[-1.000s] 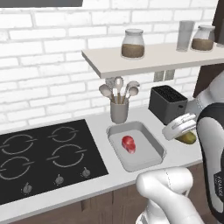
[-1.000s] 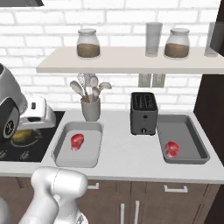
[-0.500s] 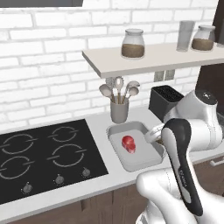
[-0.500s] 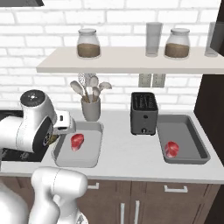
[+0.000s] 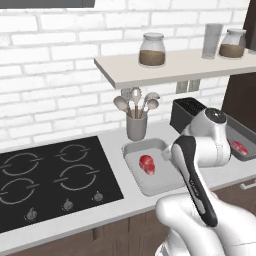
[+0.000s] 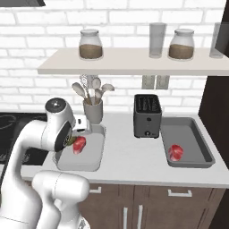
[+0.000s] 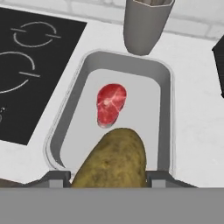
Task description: Place one potato and one steak in each tupperware on the nearby counter, to pack two identical lunches.
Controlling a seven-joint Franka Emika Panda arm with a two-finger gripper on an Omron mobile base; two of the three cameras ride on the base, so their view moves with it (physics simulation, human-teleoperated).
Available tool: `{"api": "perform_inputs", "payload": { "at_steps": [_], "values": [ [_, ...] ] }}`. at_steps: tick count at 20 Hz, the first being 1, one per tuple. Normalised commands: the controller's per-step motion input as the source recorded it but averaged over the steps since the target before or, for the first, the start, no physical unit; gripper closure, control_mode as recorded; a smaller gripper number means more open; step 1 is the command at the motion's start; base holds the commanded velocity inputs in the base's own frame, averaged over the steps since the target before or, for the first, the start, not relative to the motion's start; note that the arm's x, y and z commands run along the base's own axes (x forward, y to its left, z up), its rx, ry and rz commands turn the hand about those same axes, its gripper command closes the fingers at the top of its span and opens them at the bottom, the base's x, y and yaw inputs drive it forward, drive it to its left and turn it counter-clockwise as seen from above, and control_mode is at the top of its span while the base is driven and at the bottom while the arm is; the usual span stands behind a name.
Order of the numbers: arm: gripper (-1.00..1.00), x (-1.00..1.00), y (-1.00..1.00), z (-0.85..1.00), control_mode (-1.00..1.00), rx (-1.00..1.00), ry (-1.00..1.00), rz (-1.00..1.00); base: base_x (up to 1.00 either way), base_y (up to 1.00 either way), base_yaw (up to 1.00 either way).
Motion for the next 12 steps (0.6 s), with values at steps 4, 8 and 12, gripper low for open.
{"api": "perform_inputs", "payload": {
  "at_steps": [4,8,12],
  "values": [
    [-1.00,0.82,0.00,-0.39,-1.00,-0.05,0.01,0.00,0.00,0.00,0.00],
    [-1.00,0.80,-0.09,-0.28,-1.00,-0.02,0.00,0.00,0.00,0.00,0.00],
    [-1.00,0.26,-0.18,0.00,-1.00,0.01,0.00,0.05,0.00,0.00,0.00]
  ]
}}
